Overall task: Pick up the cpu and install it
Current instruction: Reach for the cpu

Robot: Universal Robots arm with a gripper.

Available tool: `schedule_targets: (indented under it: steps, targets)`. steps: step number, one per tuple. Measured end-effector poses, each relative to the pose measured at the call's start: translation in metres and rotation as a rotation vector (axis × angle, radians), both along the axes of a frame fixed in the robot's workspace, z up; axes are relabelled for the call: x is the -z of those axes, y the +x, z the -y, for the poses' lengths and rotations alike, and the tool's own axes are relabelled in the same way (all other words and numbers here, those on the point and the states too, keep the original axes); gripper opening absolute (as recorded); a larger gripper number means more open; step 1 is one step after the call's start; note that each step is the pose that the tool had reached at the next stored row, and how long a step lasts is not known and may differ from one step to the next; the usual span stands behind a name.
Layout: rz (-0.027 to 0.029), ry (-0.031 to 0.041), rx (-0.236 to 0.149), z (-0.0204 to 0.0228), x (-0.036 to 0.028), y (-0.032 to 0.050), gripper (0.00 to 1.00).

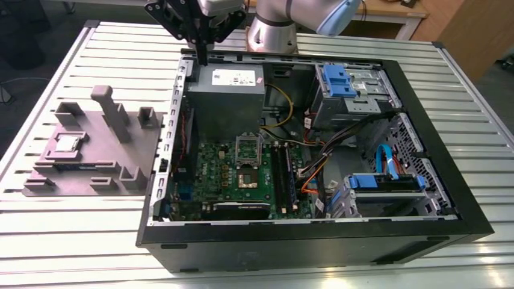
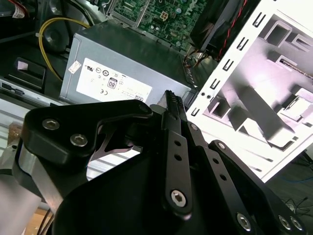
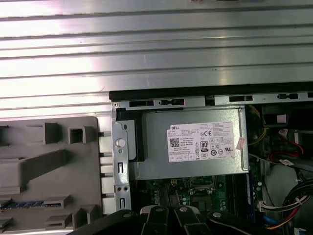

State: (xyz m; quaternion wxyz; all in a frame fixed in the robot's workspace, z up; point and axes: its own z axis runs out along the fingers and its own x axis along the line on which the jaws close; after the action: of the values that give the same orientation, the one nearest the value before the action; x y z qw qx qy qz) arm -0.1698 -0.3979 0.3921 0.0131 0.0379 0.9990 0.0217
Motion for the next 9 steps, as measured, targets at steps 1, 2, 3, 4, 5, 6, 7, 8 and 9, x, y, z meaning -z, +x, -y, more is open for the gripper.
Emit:
schedule_targets:
  steps: [1, 2, 3, 4, 5, 6, 7, 8, 9]
  targets:
    - [0.0, 0.0, 0.0, 0.0, 0.0, -0.0022, 0.1]
    - [0.0, 0.0, 0.0, 0.0, 0.0, -0.0022, 0.1]
    - [-0.0001, 0.0, 0.0, 0.0, 0.0, -0.0022, 0.1]
    - [0.0, 0.0, 0.0, 0.0, 0.0, -0.0022, 0.1]
    - [0.0, 0.0, 0.0, 0.0, 0.0, -0.0022, 0.1]
    - [0.0, 0.0, 0.0, 0.0, 0.0, -0.0022, 0.1]
    - [0.0, 0.0, 0.0, 0.0, 0.0, -0.0022, 0.1]
    - [0.0, 0.0, 0.0, 0.0, 0.0, -0.0032, 0.1]
    - [0.0, 0.0, 0.0, 0.0, 0.0, -0.004, 0.1]
